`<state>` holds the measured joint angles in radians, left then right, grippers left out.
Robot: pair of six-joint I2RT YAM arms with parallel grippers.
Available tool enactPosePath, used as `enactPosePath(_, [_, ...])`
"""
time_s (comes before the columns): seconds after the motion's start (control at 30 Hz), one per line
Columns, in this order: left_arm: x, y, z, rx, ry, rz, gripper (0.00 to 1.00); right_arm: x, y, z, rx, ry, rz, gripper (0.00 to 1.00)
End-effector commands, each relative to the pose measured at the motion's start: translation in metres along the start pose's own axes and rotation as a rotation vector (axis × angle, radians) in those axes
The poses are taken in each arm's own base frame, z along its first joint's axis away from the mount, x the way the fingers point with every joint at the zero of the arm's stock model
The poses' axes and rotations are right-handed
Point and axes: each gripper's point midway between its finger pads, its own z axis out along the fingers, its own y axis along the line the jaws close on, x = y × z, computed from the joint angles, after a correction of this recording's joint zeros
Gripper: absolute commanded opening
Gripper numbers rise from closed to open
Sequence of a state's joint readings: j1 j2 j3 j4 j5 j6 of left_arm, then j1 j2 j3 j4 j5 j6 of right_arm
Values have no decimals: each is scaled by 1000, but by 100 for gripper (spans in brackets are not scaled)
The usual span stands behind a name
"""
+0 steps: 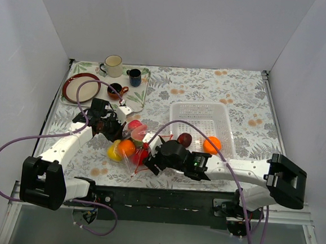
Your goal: Open the zip-top bag and remove the fake food
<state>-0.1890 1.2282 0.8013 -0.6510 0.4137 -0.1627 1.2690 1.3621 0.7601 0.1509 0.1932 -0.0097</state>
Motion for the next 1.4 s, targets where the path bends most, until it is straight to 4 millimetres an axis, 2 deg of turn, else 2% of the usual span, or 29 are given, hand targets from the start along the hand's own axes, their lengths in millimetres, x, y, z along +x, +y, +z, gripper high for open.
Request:
enactPosePath(0.0, [1,4,-1,-19,16,-6,0,-34,14,25,-63,-92,-15,87])
enactPosePath(0.03, [1,4,-2,-22,15,0,0,-32,16,30,-70,-81,-16,96])
enactPosePath(0.07, [1,3,-3,-21,15,0,0,-32,17,34,-71,-78,-17,99])
enactPosePath(0.23, [0,2,-5,-20,8,4,0,-28,15,61,-50,-61,-30,98])
enactPosePath(0.37, [0,1,-5,-14,9,2,0,-25,20,77,-98,-45,-24,99])
enactPosePath(0.4, [0,0,-6,-12,9,6,0,-16,21,83,-104,-24,-20,99])
enactPosePath(0.6, [1,-3,-7,3,8,2,0,7,27,95,-155,31,-10,99])
enactPosePath(0.67, [2,-4,-6,4,12,4,0,13,25,92,-153,38,-9,93])
enactPosePath(0.7, [4,-3,-5,1,15,4,0,8,24,87,-151,26,-11,78])
enactPosePath(0.77, [7,-1,-4,-12,21,9,0,7,22,77,-148,21,-11,59])
enactPosePath(0.8, [7,2,-3,-22,21,21,0,-11,20,64,-145,-23,-13,43])
enactPosePath(0.87, [14,5,0,-41,37,22,0,-22,16,47,-129,-59,-10,29])
enactPosePath(0.9, [15,7,2,-50,38,26,0,-38,14,31,-127,-105,-6,14])
enactPosePath(0.93, [19,9,4,-57,50,24,0,-39,12,22,-123,-97,-3,6])
enactPosePath(0.97, [21,9,5,-57,55,22,0,-55,10,6,-114,-139,7,2])
enactPosePath(1.03, [21,11,7,-64,64,19,0,-51,7,-11,-102,-111,23,2])
enactPosePath(1.1, [21,14,8,-72,64,17,0,-57,5,-36,-98,-153,50,6])
enactPosePath(1.13, [20,14,8,-75,62,20,0,-54,3,-43,-91,-146,55,6])
enactPosePath(1.17, [21,16,9,-79,65,19,0,-61,-5,-57,-52,-172,65,6])
enactPosePath(1.23, [21,17,9,-81,69,15,0,-55,-16,-68,7,-168,100,6])
enactPosePath(1.27, [20,18,10,-81,69,12,0,-57,-31,-79,83,-188,117,6])
enactPosePath(1.33, [19,18,11,-79,69,9,0,-47,-43,-86,153,-190,132,7])
enactPosePath(1.37, [17,17,11,-76,65,8,0,-51,-45,-90,159,-222,135,9])
